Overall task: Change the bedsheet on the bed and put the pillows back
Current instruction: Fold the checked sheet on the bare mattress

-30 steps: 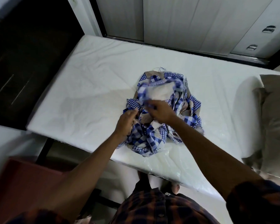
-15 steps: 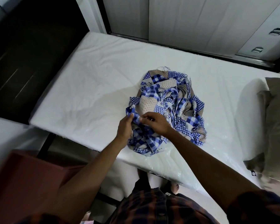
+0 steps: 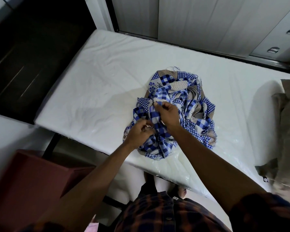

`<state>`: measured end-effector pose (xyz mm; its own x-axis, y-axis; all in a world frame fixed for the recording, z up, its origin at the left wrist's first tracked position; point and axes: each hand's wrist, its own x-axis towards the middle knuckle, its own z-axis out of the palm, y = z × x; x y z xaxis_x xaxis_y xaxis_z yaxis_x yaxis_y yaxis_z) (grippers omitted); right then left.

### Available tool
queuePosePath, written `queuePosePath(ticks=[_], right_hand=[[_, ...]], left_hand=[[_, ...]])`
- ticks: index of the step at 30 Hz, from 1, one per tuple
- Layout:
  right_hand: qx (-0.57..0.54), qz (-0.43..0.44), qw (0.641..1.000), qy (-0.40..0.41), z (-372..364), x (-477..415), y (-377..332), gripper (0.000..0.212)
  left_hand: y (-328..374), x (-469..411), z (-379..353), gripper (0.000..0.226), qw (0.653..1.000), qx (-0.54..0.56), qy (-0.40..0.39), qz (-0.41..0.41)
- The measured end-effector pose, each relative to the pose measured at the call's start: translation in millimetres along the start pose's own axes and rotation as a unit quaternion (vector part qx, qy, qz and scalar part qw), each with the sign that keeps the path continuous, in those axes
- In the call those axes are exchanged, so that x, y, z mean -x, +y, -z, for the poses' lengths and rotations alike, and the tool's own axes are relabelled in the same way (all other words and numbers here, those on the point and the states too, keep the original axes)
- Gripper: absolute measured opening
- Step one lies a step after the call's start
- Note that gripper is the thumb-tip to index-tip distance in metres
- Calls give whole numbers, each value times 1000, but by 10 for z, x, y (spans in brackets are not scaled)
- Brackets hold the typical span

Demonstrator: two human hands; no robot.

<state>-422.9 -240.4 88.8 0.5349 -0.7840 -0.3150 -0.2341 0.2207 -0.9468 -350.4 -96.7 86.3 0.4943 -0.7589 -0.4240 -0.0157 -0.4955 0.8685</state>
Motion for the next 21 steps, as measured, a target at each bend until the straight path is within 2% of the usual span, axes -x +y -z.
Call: queuePosePath(ticks=[2, 3, 6, 7, 9, 11, 14, 17, 19, 21], right_hand=[[112, 59, 991, 53, 79, -85, -20, 42], [187, 104, 975, 63, 130, -121, -50, 38], [362, 265, 892, 55, 252, -184, -203, 30], [387, 302, 869, 65, 276, -208, -251, 31], [375, 332, 862, 81, 301, -292, -292, 29], [320, 296, 899, 47, 259, -327, -330, 25], [233, 183, 952, -76, 79, -241, -289, 17], [198, 116, 957, -177, -116, -54, -101, 16], [158, 84, 960, -214, -199, 89, -37, 36], [86, 41, 969, -228, -235, 185, 2, 37]], left_hand=[[10, 15, 57, 32, 999, -36, -29, -17], [35, 34, 89, 41, 997, -52, -50, -27], [104, 68, 178, 57, 987, -113, -92, -67], [137, 78, 200, 58, 984, -132, -88, -82], [221, 111, 240, 54, 982, -141, -62, -108], [294, 128, 290, 45, 987, -114, -30, -113], [420, 159, 372, 40, 995, -7, -24, -97], [490, 137, 442, 38, 995, 4, -39, -96], [496, 121, 491, 37, 994, -1, -62, -90], [492, 116, 539, 38, 994, 2, -77, -83]])
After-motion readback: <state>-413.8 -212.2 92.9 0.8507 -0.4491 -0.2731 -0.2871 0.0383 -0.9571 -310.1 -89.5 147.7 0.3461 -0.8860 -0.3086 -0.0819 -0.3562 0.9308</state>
